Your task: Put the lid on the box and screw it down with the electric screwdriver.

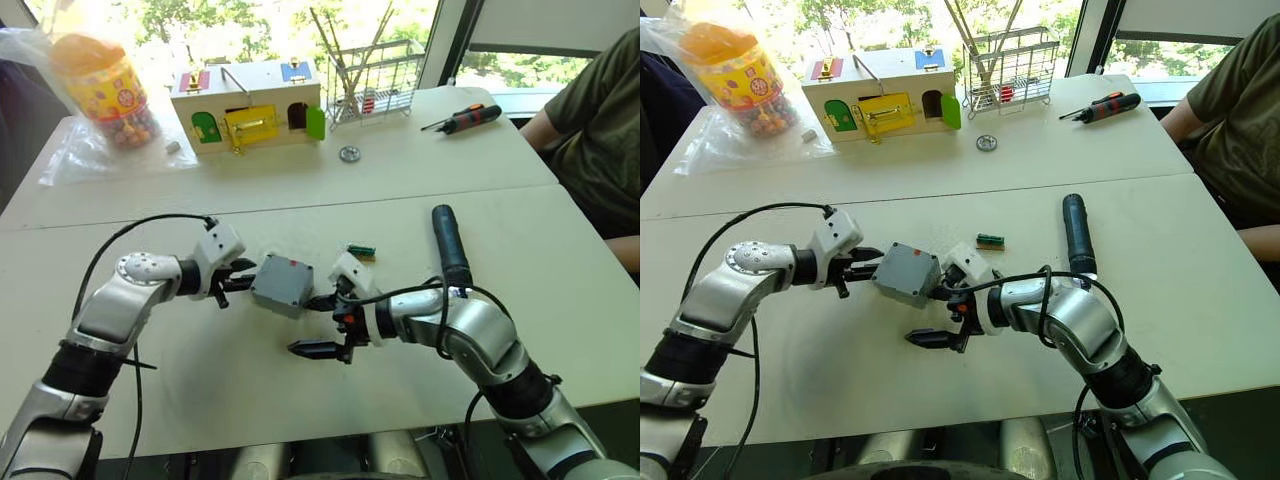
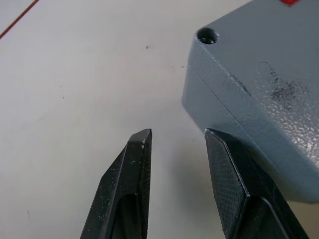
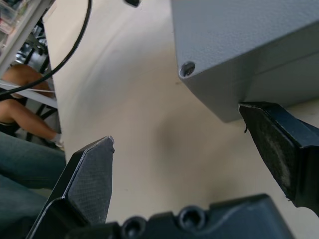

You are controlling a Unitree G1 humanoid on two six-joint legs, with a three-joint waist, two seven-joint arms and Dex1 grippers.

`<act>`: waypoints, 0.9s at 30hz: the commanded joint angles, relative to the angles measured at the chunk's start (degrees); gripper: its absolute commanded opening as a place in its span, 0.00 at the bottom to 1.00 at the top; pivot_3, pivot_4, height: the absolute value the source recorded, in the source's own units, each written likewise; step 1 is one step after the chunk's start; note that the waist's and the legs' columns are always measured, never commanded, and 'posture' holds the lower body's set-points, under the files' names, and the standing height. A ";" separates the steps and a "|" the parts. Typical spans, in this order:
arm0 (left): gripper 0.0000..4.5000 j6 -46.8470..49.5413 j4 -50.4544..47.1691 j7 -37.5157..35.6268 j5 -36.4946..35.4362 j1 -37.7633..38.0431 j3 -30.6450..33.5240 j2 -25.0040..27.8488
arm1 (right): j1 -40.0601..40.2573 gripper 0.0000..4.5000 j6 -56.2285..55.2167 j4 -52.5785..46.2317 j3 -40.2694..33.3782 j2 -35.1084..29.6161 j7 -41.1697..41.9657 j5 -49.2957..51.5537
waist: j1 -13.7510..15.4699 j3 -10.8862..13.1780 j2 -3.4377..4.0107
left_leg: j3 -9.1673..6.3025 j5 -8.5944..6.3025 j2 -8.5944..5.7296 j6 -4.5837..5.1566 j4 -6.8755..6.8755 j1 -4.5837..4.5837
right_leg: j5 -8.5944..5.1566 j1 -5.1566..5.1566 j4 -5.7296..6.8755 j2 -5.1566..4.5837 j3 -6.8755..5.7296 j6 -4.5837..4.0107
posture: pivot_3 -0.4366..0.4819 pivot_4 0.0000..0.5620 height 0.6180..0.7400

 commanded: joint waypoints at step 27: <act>0.38 3.78 -11.57 -3.58 -3.83 10.69 5.72 5.83 | -7.72 0.99 -18.49 8.66 4.05 -5.67 12.94 -10.23 | -0.24 -0.03 -0.04 | 0.02 0.00 0.01 0.00 -0.06 -0.01 | 0.00 -0.05 0.00 0.00 0.04 0.00 | 0.48 0.27 1.00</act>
